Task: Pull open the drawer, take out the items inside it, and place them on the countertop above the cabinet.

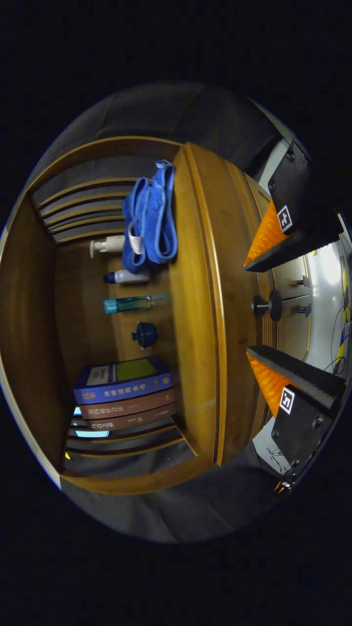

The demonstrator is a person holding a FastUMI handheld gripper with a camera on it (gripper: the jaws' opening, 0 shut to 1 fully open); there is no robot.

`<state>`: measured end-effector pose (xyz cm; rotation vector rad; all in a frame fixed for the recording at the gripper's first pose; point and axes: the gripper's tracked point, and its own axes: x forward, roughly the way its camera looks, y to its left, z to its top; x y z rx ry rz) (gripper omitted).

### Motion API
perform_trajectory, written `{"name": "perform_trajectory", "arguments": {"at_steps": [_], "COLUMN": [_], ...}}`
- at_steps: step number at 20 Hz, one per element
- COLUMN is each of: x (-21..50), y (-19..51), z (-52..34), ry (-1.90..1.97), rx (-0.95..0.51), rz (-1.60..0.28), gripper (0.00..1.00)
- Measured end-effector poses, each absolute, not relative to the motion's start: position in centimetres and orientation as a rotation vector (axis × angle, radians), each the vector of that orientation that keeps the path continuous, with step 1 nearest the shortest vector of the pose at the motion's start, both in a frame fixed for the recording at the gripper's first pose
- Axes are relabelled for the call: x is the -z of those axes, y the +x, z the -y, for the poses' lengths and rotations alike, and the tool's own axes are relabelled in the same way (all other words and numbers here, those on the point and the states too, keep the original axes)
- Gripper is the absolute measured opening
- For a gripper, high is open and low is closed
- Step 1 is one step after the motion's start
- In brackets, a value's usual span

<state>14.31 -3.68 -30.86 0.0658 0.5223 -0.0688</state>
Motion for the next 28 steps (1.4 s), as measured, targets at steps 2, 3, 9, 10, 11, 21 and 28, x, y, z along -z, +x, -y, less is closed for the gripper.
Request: {"name": "perform_trajectory", "arguments": {"at_steps": [2, 3, 9, 10, 11, 21, 28], "x": [32.6, 33.2, 34.3, 34.9, 34.0, 34.5, 34.0], "y": [14.5, 14.6, 15.1, 14.9, 14.6, 14.5, 9.6], "z": [4.0, 4.0, 4.1, 4.0, 4.0, 4.2, 4.2], "ry": [0.077, 0.078, 0.059, 0.057, 0.051, 0.02, 0.019], "rx": [0.077, 0.077, 0.077, 0.08, 0.082, 0.083, 0.086], "rz": [-0.569, -0.58, -0.587, -0.59, -0.593, -0.64, -0.695], "gripper": [0.98, 0.98, 0.63, 0.53, 0.47, 0.37, 0.37]}}
